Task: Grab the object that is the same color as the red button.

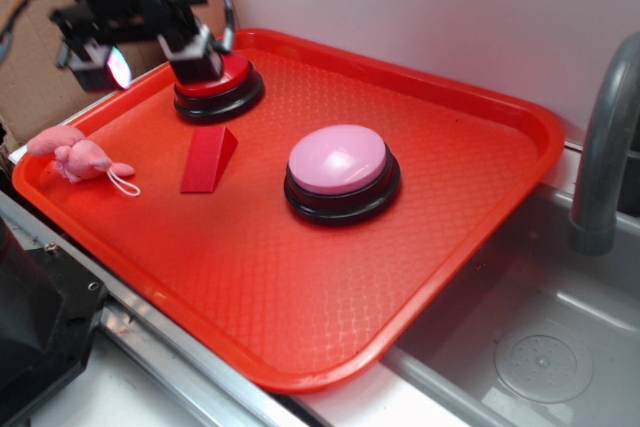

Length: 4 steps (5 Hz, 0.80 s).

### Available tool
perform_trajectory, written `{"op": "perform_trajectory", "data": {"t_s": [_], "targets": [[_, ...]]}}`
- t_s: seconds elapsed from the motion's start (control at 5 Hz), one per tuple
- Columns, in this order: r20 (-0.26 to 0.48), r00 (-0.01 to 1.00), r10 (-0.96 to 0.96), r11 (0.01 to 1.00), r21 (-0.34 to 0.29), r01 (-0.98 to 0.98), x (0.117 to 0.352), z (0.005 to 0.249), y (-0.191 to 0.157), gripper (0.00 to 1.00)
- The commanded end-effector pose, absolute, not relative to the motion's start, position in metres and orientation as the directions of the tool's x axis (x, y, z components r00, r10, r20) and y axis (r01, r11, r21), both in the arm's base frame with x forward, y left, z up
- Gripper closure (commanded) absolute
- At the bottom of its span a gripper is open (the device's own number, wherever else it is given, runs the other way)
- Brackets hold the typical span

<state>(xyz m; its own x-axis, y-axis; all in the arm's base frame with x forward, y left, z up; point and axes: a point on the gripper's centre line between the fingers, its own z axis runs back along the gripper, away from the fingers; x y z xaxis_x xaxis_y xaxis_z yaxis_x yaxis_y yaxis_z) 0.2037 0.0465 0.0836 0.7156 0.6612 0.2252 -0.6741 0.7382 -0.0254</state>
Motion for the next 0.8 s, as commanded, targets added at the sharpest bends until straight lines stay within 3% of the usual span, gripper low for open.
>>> {"op": "perform_trajectory", "data": {"t_s": [0.0, 0.4, 0.6], "targets": [[0.237, 0.701, 0.672, 0.731, -0.061, -0.68, 0.224, 0.046, 0.048, 0.0], [0.232, 0.738, 0.634, 0.758, 0.002, -0.652, 0.233, 0.02, 0.045, 0.0], [0.223, 0.727, 0.649, 0.747, -0.01, -0.665, 0.232, 0.015, 0.05, 0.2]]}}
